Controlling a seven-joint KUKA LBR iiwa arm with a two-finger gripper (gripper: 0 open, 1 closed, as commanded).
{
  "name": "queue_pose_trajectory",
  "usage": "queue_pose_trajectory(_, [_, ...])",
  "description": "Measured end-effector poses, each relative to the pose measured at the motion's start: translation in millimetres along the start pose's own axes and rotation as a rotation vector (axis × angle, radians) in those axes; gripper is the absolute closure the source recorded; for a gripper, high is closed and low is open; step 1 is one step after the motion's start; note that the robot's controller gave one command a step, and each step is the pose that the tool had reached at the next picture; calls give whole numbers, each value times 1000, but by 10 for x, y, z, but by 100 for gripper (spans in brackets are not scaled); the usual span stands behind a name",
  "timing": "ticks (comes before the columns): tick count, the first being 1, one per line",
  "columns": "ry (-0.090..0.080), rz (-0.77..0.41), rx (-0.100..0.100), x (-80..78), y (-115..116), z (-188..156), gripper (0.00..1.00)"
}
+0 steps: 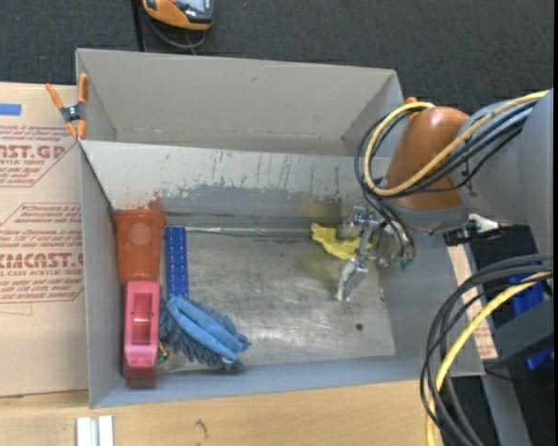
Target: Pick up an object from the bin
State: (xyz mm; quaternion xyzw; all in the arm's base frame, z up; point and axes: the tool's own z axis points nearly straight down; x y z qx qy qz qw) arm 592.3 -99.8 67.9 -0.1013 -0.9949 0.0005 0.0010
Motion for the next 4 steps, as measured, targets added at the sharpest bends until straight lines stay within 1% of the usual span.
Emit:
queue_pose_trajectory(1, [-7,67,1,83,56,-39,0])
queue_pose_trajectory(2, [6,-3,-2,6,12,-26,0])
queue_pose_trajectory(3, [-35,68,-5,-9,66,-134,100])
queue_pose_trajectory(4, [-35,67,-4,-9,66,-134,100])
